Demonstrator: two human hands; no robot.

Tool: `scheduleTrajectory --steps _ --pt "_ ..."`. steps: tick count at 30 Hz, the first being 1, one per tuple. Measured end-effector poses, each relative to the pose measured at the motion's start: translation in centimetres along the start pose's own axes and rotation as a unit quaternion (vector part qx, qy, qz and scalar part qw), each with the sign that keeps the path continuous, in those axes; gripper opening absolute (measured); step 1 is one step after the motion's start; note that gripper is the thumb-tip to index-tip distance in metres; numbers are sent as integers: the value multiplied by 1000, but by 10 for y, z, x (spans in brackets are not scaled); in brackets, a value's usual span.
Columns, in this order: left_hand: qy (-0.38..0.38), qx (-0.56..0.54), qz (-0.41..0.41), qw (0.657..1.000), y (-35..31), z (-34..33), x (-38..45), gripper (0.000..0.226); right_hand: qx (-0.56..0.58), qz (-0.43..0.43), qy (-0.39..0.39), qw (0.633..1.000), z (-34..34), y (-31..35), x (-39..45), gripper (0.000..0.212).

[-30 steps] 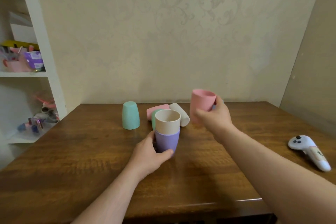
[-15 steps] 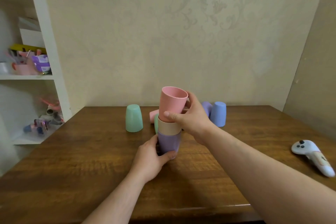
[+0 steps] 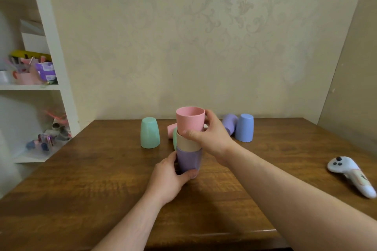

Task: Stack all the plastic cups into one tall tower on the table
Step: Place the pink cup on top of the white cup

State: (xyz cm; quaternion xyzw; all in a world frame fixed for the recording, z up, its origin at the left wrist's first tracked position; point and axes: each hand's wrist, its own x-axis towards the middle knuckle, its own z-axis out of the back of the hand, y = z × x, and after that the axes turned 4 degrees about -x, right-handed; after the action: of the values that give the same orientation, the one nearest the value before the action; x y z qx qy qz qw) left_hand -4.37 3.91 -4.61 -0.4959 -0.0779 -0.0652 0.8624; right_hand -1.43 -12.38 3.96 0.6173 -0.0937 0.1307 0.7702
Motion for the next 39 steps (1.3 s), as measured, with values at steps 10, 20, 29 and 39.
scheduleTrajectory --steps 10,20,29,39 --pt "5 43 -4 999 -2 -4 3 68 8 -19 46 999 -3 -38 -16 74" --pt "13 165 17 986 0 -11 6 41 -224 -73 -53 970 31 -79 -14 71" --pt "1 8 180 984 -15 15 48 20 -249 -92 -74 961 45 -101 -18 74" --pt "-62 214 96 970 -51 -5 119 68 -249 -92 -63 962 46 -102 -16 73"
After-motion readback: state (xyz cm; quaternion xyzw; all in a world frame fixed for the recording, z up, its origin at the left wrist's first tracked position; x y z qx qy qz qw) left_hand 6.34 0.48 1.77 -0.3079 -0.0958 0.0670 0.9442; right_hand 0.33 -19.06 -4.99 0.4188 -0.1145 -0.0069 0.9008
